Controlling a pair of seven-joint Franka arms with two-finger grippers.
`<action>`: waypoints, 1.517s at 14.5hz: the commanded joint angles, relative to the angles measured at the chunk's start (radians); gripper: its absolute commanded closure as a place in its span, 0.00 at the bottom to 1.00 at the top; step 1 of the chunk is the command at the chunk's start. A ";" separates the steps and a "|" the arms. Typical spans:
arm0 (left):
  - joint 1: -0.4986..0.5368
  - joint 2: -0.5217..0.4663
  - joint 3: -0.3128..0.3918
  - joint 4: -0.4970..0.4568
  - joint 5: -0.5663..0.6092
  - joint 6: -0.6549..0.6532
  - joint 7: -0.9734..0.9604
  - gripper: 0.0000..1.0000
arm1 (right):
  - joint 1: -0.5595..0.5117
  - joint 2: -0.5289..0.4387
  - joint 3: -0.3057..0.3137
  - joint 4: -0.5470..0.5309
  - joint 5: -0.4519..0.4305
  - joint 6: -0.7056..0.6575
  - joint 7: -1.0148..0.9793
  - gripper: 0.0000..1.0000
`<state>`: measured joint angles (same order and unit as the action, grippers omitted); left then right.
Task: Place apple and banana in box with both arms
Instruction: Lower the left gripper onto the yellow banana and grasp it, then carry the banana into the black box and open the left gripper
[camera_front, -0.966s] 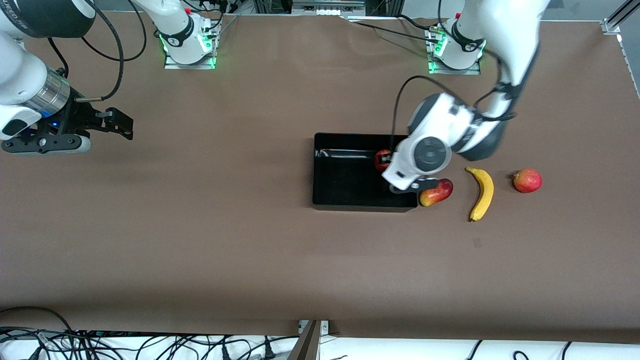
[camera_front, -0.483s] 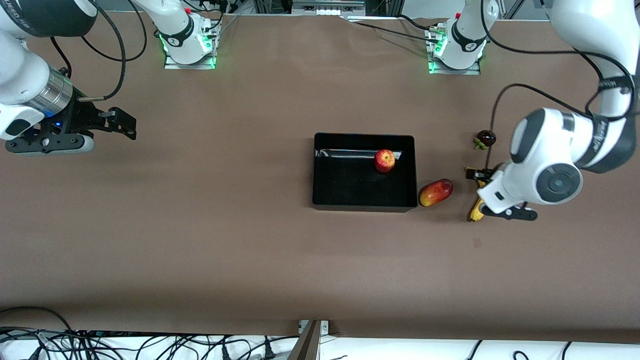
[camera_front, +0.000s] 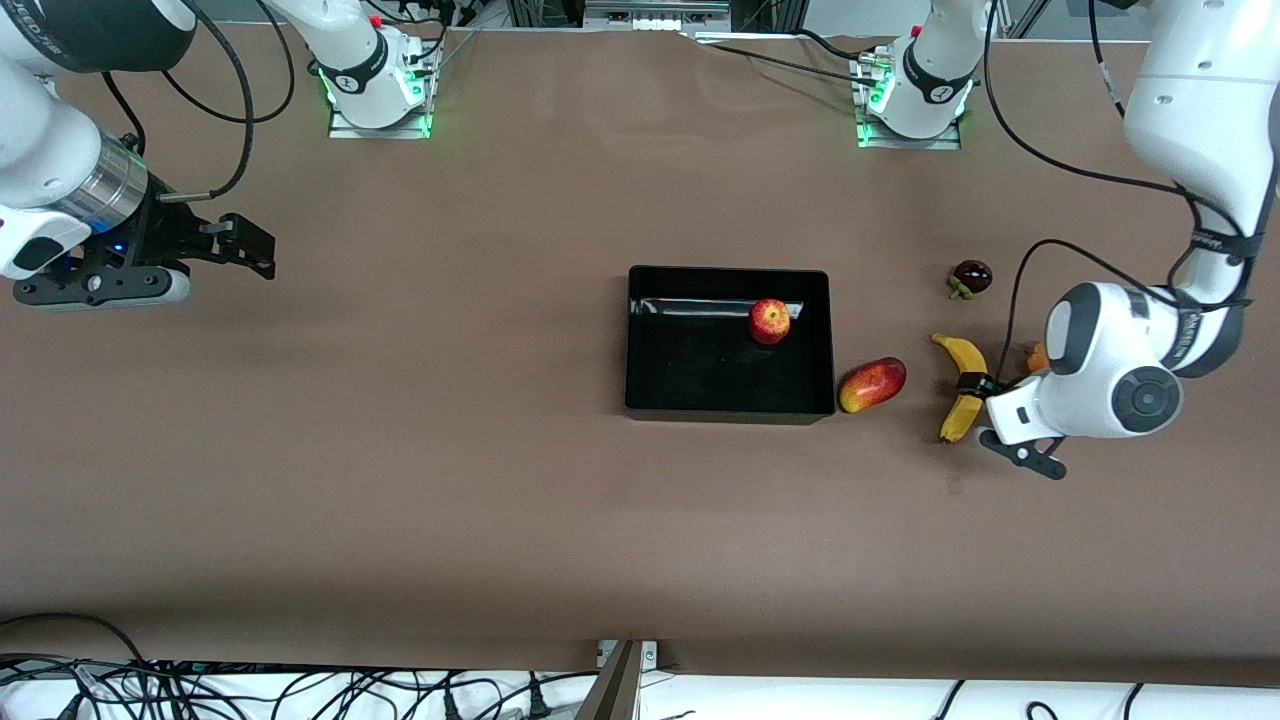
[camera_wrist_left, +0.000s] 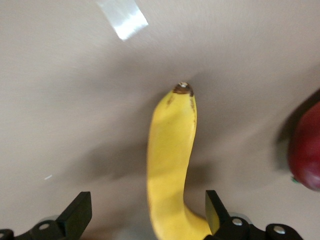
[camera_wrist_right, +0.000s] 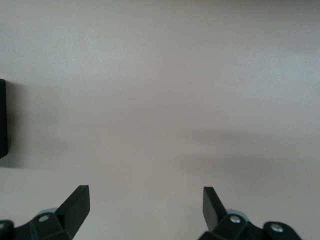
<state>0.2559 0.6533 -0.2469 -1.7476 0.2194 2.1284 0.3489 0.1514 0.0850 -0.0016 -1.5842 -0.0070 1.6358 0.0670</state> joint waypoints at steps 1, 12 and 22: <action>-0.001 -0.032 -0.014 -0.068 0.020 0.030 0.018 0.32 | 0.004 0.001 -0.005 0.012 0.018 -0.004 0.002 0.00; -0.159 -0.066 -0.029 0.321 0.003 -0.521 -0.112 1.00 | 0.004 0.002 -0.005 0.012 0.018 -0.004 0.002 0.00; -0.549 0.058 -0.028 0.411 -0.207 -0.380 -0.712 1.00 | 0.004 0.002 -0.005 0.012 0.018 -0.004 0.000 0.00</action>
<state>-0.2336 0.6519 -0.2887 -1.3549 0.0331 1.6973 -0.2917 0.1514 0.0852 -0.0020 -1.5836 -0.0058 1.6359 0.0670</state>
